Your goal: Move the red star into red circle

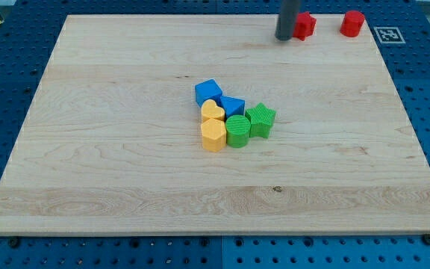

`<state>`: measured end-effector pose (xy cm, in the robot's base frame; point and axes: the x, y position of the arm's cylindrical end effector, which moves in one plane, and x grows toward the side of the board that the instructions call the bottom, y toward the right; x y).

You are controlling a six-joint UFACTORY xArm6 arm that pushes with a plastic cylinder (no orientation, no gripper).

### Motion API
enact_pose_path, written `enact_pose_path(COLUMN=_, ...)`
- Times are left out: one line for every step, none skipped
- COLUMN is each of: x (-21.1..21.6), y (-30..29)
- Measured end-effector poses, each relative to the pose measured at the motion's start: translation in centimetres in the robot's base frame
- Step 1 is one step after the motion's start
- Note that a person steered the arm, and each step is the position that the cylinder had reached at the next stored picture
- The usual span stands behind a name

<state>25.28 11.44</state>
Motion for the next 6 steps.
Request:
enact_pose_path(x=-1.4, y=0.4)
enact_pose_path(x=-1.4, y=3.1)
enact_pose_path(x=-1.4, y=5.4)
enact_pose_path(x=-1.4, y=6.4)
enact_pose_path(x=-1.4, y=6.6)
enact_pose_path(x=-1.4, y=6.6)
